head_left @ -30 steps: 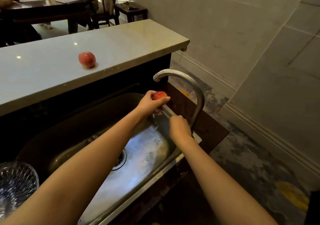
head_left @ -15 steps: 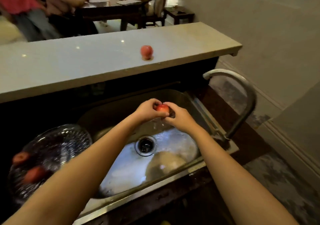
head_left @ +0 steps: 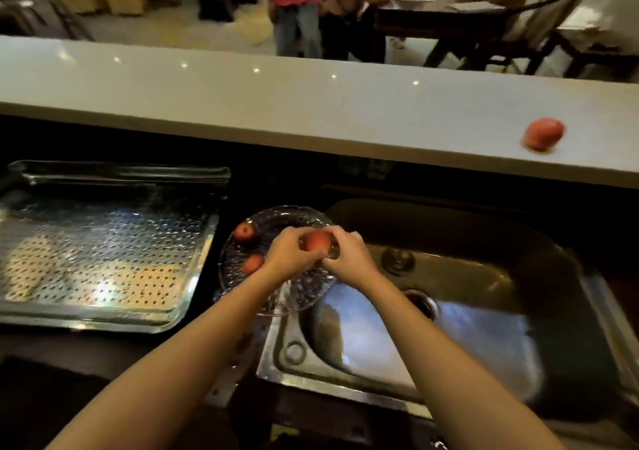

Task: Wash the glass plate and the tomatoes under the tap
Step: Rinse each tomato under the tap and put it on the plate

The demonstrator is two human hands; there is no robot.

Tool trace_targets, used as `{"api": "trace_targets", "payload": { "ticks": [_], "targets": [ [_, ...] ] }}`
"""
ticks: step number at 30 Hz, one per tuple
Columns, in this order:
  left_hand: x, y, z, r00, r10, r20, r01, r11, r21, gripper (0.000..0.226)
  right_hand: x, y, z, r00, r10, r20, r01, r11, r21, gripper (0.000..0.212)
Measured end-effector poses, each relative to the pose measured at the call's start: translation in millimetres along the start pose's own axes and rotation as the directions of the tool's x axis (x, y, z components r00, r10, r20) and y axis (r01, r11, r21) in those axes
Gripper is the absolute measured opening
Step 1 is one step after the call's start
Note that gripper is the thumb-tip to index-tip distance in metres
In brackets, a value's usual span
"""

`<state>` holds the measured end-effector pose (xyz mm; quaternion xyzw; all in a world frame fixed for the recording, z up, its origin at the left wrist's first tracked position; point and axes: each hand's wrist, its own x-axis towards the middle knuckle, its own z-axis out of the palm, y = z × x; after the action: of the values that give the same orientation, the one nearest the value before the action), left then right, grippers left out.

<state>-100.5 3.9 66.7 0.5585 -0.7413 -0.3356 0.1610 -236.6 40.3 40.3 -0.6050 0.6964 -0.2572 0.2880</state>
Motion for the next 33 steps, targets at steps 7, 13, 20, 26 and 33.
{"api": "trace_targets", "payload": {
  "ticks": [7,13,20,26,33],
  "targets": [
    [17.1,-40.5,-29.7,0.995,-0.035,0.098,0.024,0.994,0.107,0.041,29.6,-23.0,48.2,0.999,-0.047,0.027,0.05,0.995,-0.091,0.052],
    [30.0,-52.3,-27.9,0.986,-0.036,0.164,0.01,0.988,0.156,0.053,36.0,-21.2,61.1,0.999,-0.022,0.027,0.026,0.989,-0.146,0.054],
    [33.4,-54.7,-37.3,0.966,0.022,0.257,-0.101,0.949,0.298,0.064,37.2,-20.1,42.1,0.991,0.011,0.136,0.017,0.979,-0.202,0.067],
    [38.3,-3.2,-57.3,0.948,0.113,0.299,-0.22,0.909,0.355,0.053,34.2,-29.5,-20.9,0.986,0.068,0.15,-0.03,0.97,-0.241,0.064],
    [45.7,117.1,-67.7,0.832,0.357,0.424,-0.499,0.816,0.292,0.045,4.3,-31.8,-128.6,0.99,0.102,-0.101,-0.127,0.949,-0.288,0.057]
  ]
}}
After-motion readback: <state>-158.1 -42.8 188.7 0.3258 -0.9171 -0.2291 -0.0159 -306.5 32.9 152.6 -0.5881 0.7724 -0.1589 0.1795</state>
